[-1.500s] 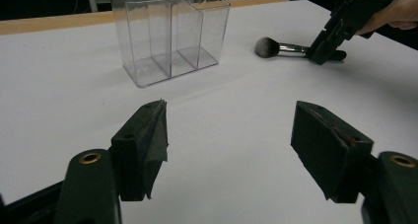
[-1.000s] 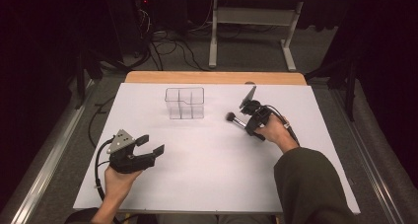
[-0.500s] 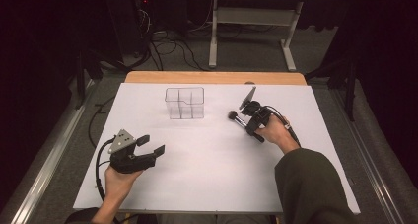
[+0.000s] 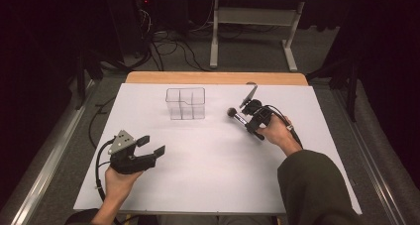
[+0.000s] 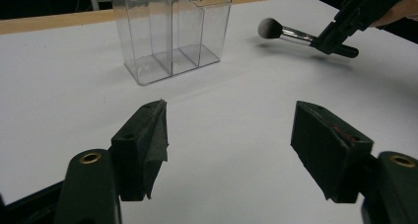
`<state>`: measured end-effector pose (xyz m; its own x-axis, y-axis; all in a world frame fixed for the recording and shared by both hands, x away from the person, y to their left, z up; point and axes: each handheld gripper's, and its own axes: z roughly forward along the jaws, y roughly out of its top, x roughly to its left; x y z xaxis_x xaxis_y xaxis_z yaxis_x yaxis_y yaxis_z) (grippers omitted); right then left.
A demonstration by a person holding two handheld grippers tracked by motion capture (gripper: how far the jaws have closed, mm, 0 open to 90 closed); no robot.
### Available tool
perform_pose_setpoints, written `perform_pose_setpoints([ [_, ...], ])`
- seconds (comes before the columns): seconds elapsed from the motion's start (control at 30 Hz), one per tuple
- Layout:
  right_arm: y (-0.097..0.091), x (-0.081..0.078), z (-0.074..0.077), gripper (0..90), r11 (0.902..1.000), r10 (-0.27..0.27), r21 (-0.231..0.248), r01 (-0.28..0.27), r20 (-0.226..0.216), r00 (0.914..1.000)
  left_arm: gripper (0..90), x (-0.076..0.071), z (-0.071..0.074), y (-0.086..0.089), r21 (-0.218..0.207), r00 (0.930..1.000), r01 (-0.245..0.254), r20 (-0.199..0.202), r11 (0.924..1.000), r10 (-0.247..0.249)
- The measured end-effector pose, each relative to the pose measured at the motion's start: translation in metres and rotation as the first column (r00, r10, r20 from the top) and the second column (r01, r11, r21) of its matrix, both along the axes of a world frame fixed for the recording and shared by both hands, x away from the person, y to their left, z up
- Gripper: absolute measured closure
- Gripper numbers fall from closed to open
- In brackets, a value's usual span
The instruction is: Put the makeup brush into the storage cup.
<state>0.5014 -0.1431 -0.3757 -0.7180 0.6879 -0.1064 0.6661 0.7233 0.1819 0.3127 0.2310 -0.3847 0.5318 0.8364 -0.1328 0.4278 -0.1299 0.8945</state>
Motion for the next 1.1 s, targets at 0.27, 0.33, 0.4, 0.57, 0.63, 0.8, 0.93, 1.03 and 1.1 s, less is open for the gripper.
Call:
perform_pose_setpoints([
  [0.27, 0.003, -0.013, 0.012, 76.8, 0.9987, 0.016, 0.048, -0.017, 0.022, 0.9996, 30.3, 0.0, 0.0, 0.0, 0.0, 1.0, 0.002, -0.001, 1.0, -0.002],
  [0.33, 0.003, -0.016, 0.014, 76.8, 0.9983, 0.015, 0.055, -0.016, 0.029, 0.9995, 30.3, 0.0, 0.0, 0.0, 0.001, 1.0, 0.003, -0.002, 1.0, -0.003],
  [0.4, 0.004, -0.02, 0.016, 76.8, 0.9975, 0.028, 0.063, -0.03, 0.041, 0.9988, 30.3, 0.0, 0.0, -0.001, 0.001, 1.0, 0.003, -0.002, 1.0, -0.003],
  [0.57, 0.005, -0.029, 0.018, 76.8, 0.9914, 0.087, 0.091, -0.094, 0.083, 0.9928, 30.3, 0.001, 0.0, -0.002, 0.005, 1.0, 0.006, -0.003, 1.0, -0.006],
  [0.63, 0.006, -0.033, 0.019, 76.8, 0.9902, 0.084, 0.105, -0.092, 0.083, 0.993, 30.3, 0.0, 0.0, -0.001, 0.001, 1.0, 0.004, -0.002, 1.0, -0.004],
  [0.8, 0.006, -0.04, 0.019, 76.8, 0.9865, 0.096, 0.125, -0.106, 0.086, 0.9917, 30.3, 0.0, 0.0, -0.001, 0.001, 1.0, 0.004, -0.002, 1.0, -0.004],
  [0.93, 0.003, -0.045, 0.02, 76.8, 0.9851, 0.089, 0.139, -0.101, 0.091, 0.9918, 30.3, 0.001, 0.0, -0.002, 0.004, 1.0, 0.006, -0.003, 1.0, -0.006],
  [1.03, 0.002, -0.05, 0.021, 76.8, 0.9828, 0.085, 0.155, -0.1, 0.1, 0.9914, 30.3, 0.0, 0.0, -0.001, 0.004, 1.0, 0.005, -0.002, 1.0, -0.005],
  [1.1, 0.002, -0.058, 0.023, 76.8, 0.9812, 0.078, 0.167, -0.096, 0.111, 0.9908, 30.3, 0.0, 0.0, -0.001, 0.003, 1.0, 0.004, -0.003, 1.0, -0.004],
])
